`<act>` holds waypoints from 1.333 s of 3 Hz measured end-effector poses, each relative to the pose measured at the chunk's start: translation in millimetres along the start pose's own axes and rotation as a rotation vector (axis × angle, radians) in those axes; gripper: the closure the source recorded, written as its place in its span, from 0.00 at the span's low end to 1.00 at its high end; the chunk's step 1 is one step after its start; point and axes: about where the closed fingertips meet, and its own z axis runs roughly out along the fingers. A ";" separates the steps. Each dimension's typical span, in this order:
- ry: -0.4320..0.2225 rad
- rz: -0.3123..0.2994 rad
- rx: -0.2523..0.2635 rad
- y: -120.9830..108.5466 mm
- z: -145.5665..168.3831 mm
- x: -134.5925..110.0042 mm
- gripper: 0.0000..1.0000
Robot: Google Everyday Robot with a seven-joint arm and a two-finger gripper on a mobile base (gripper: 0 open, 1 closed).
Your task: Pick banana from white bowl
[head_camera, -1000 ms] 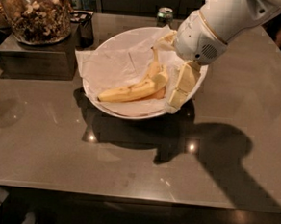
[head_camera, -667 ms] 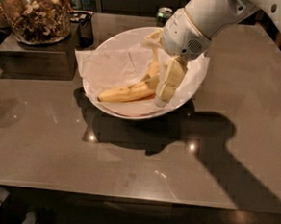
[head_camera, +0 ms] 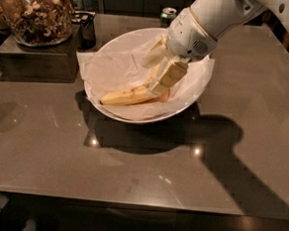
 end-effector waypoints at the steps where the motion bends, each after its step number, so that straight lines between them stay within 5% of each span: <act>1: -0.003 -0.011 0.005 -2.0 0.7 -2.5 0.40; 2: -0.036 -0.044 -0.030 -10.8 17.9 -7.8 0.31; 4: -0.107 -0.077 -0.102 -19.0 54.3 -6.3 0.37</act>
Offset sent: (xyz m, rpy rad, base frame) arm 0.0178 0.0345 -0.0193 0.0574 0.0237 0.1260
